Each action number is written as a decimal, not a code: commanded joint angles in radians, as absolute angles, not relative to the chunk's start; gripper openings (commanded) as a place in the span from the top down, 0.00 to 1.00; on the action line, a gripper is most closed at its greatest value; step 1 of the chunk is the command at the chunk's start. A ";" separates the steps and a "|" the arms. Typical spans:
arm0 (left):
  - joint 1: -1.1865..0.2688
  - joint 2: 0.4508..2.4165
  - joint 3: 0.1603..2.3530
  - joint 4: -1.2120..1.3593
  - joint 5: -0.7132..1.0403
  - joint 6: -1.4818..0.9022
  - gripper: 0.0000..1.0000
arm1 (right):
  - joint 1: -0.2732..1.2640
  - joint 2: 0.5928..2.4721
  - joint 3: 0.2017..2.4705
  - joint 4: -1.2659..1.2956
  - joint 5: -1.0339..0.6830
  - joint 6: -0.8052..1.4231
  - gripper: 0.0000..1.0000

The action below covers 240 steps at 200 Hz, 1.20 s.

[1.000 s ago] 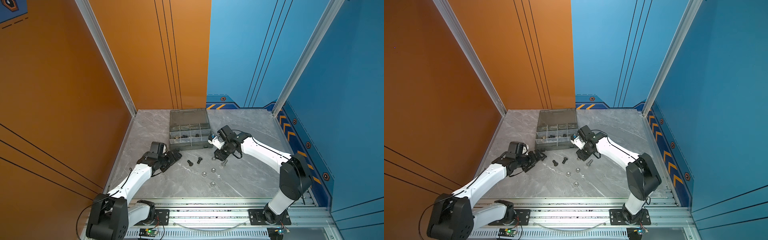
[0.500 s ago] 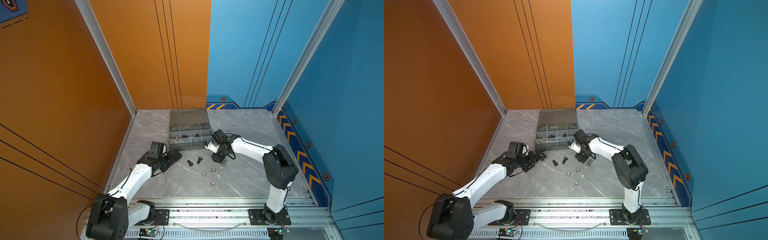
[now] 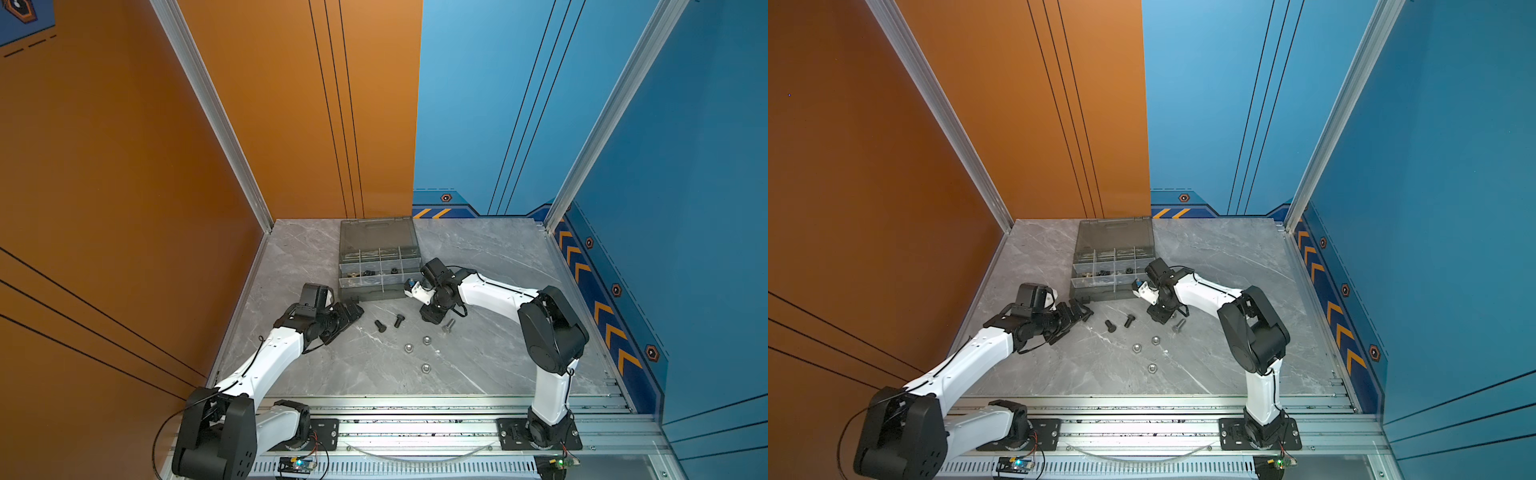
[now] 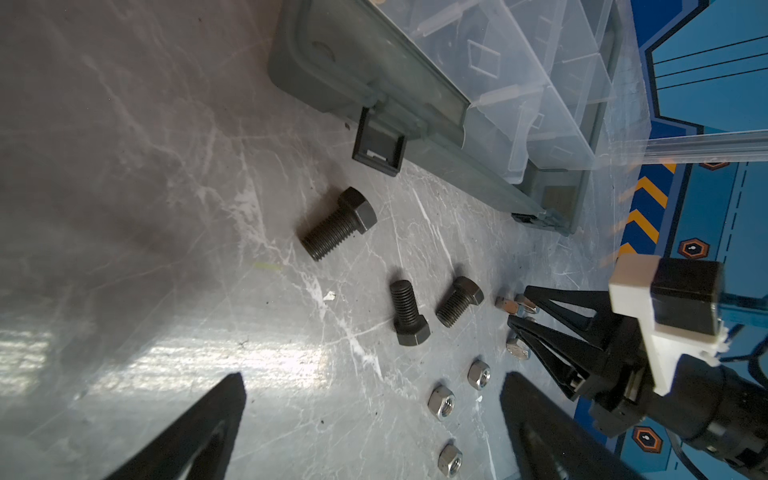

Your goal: Sort the screws and nuts into containers

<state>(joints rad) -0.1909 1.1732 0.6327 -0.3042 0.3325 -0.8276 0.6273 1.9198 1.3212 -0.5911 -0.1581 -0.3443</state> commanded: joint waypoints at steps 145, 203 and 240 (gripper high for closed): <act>-0.189 1.167 0.639 -0.306 0.319 -0.813 0.02 | 0.607 1.911 1.348 -0.615 -0.291 -0.312 0.99; -0.183 1.166 0.619 -0.253 0.362 -0.833 0.02 | 0.562 1.828 1.446 -0.587 -0.427 -0.267 1.00; -0.181 1.164 0.612 -0.233 0.374 -0.844 0.02 | 0.532 1.858 1.549 -0.508 -0.409 -0.223 1.00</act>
<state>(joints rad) -0.1883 1.1728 0.6235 -0.2581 0.3485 -0.8364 0.5503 1.8584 1.4818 -0.5690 -0.3935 -0.2737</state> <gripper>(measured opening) 0.978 0.134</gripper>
